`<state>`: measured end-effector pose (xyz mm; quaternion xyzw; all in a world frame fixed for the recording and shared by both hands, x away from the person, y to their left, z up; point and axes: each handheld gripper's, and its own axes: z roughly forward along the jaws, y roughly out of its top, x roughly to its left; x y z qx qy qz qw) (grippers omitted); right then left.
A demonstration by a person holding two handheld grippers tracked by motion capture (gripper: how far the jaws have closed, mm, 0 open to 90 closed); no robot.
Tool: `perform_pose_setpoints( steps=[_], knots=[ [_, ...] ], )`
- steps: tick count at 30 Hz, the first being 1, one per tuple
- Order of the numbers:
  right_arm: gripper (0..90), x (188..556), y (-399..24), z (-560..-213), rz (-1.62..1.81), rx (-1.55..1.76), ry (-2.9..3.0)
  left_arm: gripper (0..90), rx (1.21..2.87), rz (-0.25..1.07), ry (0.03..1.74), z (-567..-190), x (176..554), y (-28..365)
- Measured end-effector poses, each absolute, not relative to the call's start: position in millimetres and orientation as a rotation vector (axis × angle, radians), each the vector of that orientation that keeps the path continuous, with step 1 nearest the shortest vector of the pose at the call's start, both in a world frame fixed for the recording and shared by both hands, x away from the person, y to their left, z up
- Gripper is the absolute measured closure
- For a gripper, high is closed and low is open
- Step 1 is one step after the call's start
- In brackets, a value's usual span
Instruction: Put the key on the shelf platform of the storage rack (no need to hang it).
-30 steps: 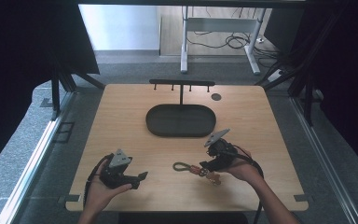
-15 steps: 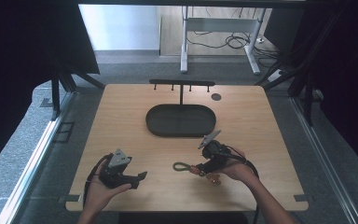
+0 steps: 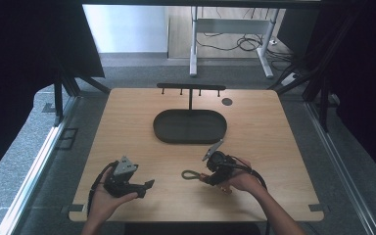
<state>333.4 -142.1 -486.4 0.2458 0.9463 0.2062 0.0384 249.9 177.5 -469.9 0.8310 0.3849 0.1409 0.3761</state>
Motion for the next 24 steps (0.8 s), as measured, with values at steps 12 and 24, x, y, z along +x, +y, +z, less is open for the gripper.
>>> perform_pose_setpoints(
  steps=[12,24],
  knots=[
    [49.2,335,-139,-493,0.620,0.740,2.911,20.3,2.125,0.364,0.981,-468,249,177],
    [49.5,336,-139,-498,0.610,0.749,2.908,20.3,2.127,0.364,0.980,-468,249,177]
  ],
)
